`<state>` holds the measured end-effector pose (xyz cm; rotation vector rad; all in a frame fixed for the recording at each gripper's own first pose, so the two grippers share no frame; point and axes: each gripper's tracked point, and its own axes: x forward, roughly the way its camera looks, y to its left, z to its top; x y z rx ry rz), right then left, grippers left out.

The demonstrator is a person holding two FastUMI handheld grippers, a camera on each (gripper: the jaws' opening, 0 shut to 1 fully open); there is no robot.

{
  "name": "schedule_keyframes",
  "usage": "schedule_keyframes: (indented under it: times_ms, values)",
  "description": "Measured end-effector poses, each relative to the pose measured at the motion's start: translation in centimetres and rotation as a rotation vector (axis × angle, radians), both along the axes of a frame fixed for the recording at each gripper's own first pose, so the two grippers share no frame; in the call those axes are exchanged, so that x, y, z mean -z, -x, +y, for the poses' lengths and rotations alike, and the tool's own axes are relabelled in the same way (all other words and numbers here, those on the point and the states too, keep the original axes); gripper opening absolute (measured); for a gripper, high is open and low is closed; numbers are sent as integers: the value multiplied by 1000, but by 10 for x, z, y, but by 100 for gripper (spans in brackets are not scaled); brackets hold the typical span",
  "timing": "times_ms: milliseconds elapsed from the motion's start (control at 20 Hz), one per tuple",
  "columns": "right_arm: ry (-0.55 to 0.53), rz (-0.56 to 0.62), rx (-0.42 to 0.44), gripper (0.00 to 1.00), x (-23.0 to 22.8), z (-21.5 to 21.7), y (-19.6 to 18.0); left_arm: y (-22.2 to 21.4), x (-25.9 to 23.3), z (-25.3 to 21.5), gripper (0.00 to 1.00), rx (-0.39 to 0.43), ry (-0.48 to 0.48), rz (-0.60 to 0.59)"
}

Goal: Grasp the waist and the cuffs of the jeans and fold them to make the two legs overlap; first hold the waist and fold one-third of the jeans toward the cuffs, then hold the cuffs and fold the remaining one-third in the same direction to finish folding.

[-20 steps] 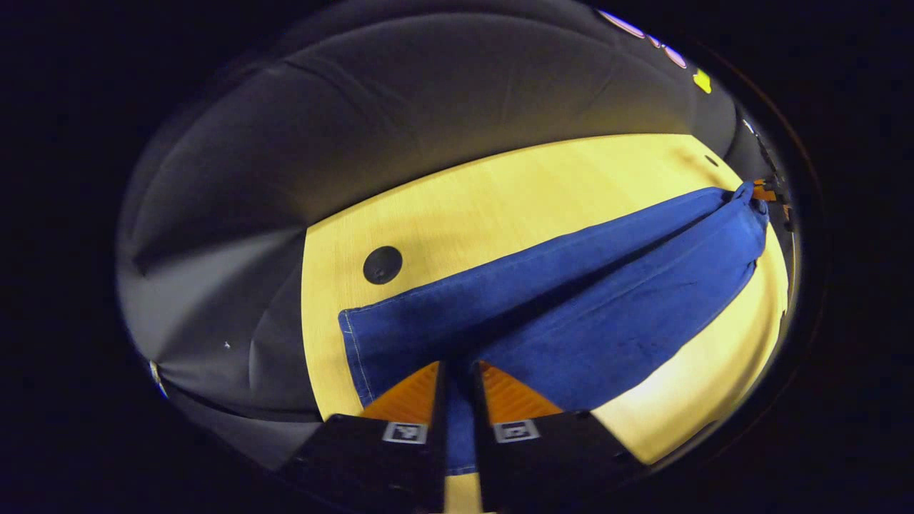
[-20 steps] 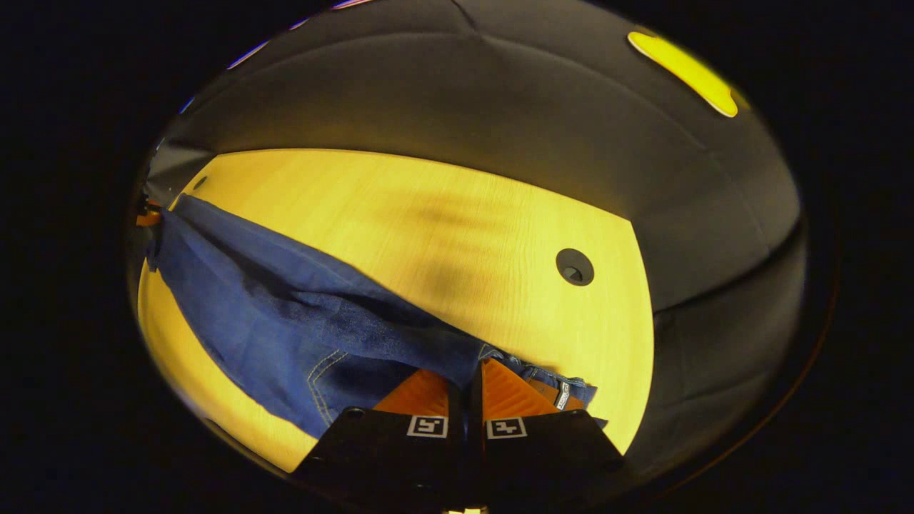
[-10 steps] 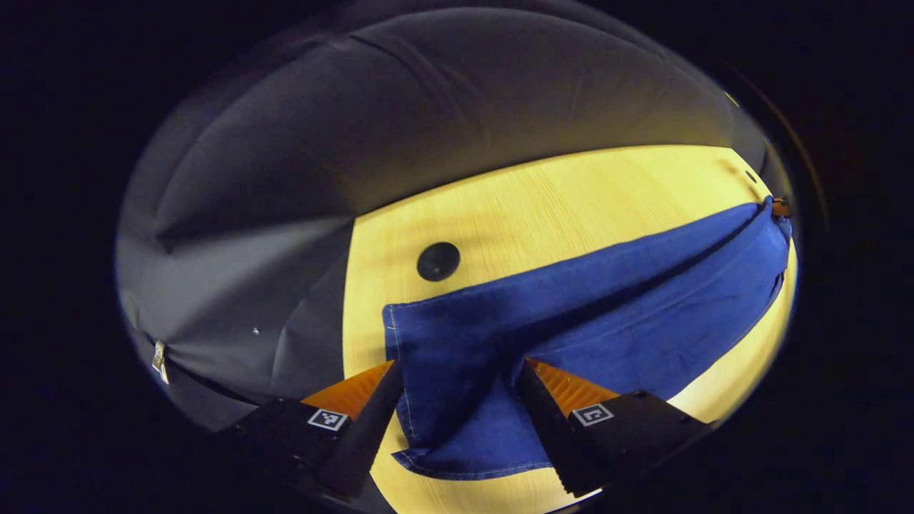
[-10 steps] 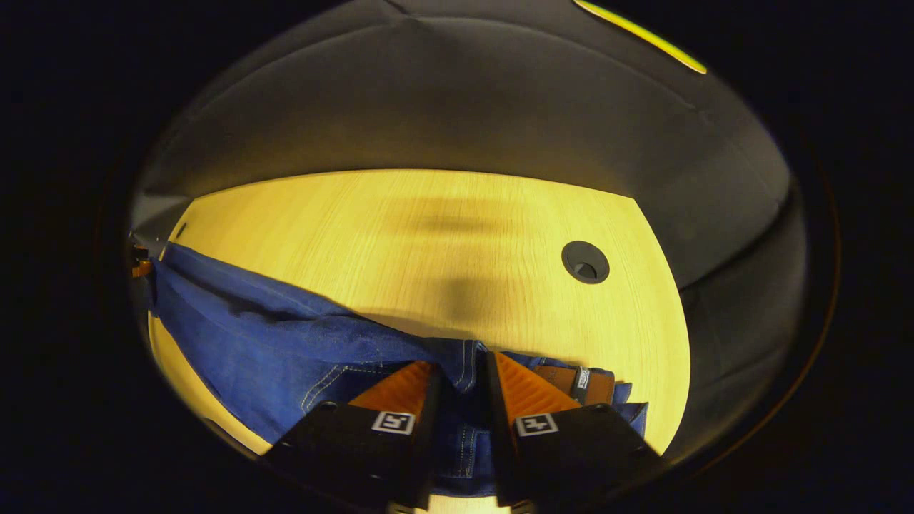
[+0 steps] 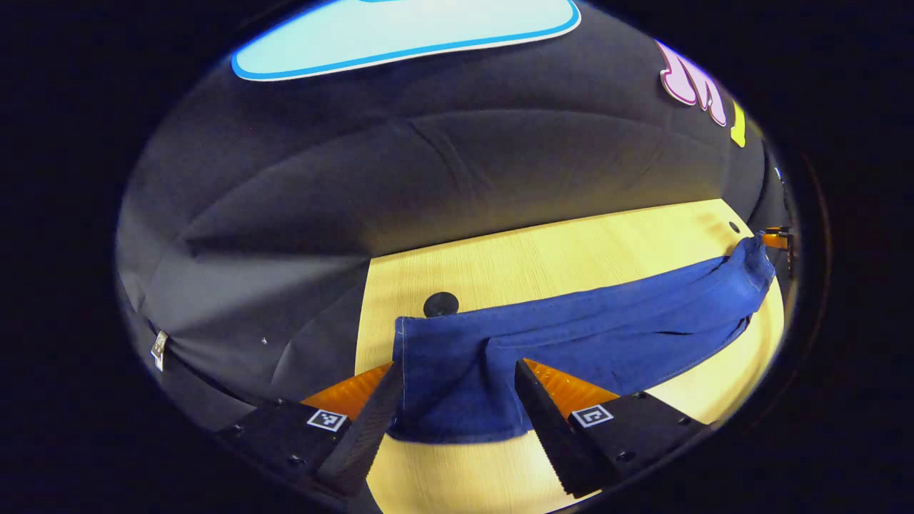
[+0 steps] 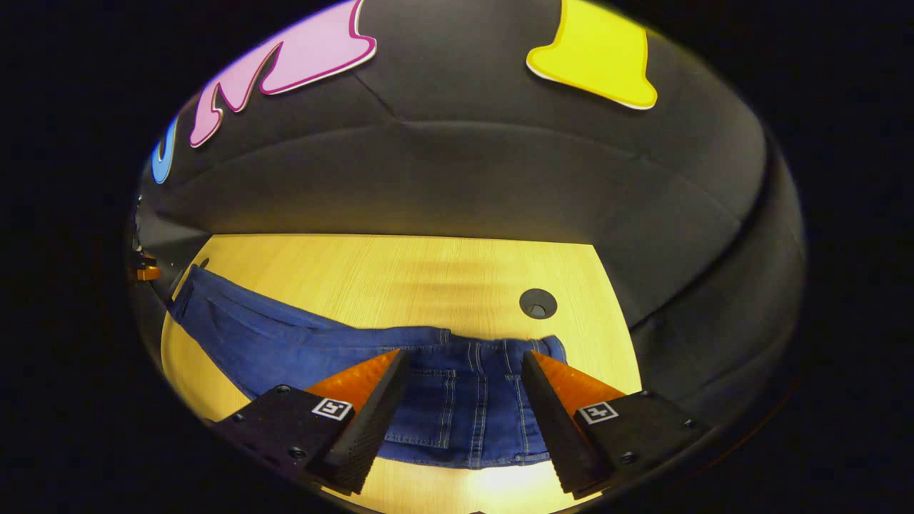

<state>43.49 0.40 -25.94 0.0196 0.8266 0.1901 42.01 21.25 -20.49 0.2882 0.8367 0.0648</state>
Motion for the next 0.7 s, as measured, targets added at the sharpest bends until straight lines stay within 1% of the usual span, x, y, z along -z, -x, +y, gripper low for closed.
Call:
schedule_keyframes:
  times_ms: [50,100,200,300,350,400,500,600,650,700]
  values:
    - [9,-7,0,98,-4,0,5,-3,-6,1,98,2,-4,-23]
    - [5,-11,13,98,-7,-4,10,0,-9,-9,98,0,20,-44]
    - [-62,2,68,98,-10,-7,32,1,-30,-23,98,3,105,-107]
    - [-154,39,165,98,-5,-8,55,13,-54,-39,99,29,204,-181]
    - [-194,79,227,98,6,-10,64,21,-65,-51,99,39,242,-208]
    - [-232,117,289,98,16,-16,75,27,-66,-53,99,54,266,-228]
    - [-291,173,427,100,41,-36,84,33,-63,-57,99,83,247,-239]
    - [-361,213,575,99,49,-48,91,34,-61,-57,99,114,200,-224]
    - [-390,228,640,99,56,-53,96,36,-59,-56,99,116,182,-214]
    - [-421,250,689,98,63,-51,94,41,-57,-59,99,118,184,-203]
